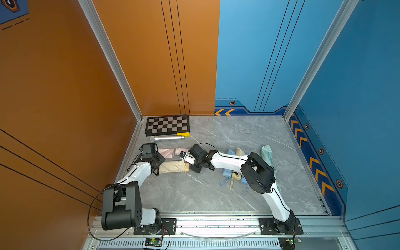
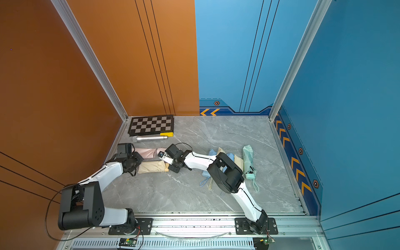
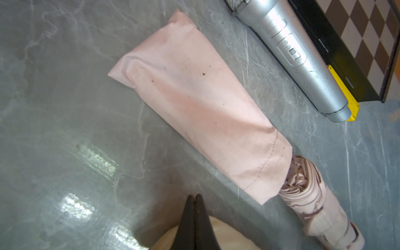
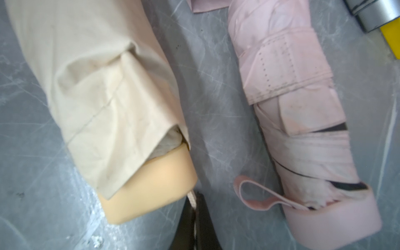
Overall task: Take umbrellas out of sleeves
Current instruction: Take out the umbrella from the umbrella sleeve.
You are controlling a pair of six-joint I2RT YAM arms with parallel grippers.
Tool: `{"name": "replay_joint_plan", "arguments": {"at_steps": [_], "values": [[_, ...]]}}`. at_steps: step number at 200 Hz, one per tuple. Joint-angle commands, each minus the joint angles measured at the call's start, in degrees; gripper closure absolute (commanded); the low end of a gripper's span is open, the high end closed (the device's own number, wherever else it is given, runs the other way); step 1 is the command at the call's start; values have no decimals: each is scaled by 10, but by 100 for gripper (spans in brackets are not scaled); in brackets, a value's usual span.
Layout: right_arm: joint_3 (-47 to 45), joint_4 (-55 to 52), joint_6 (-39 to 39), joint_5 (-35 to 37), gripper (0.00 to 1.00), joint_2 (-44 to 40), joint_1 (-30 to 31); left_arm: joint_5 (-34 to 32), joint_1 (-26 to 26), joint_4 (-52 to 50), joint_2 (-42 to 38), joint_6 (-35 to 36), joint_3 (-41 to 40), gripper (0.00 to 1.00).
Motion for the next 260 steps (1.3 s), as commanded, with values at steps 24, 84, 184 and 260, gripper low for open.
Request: {"name": "replay_joint_plan", "arguments": {"at_steps": [24,84,184,260], "values": [[-17,-19,-8,14,100,-23,-13,-48,12,-2,3,19,21,100],[-28,-19,-13,15,100,-34,-17,-61,13,-22,-2,25,22,100],[-44,-19,-15,19,100,-47,-22,-75,18,-23,-4,27,27,100],[-45,-19,-6,30,100,-49,-22,-82,29,-26,-5,31,36,100]]}}
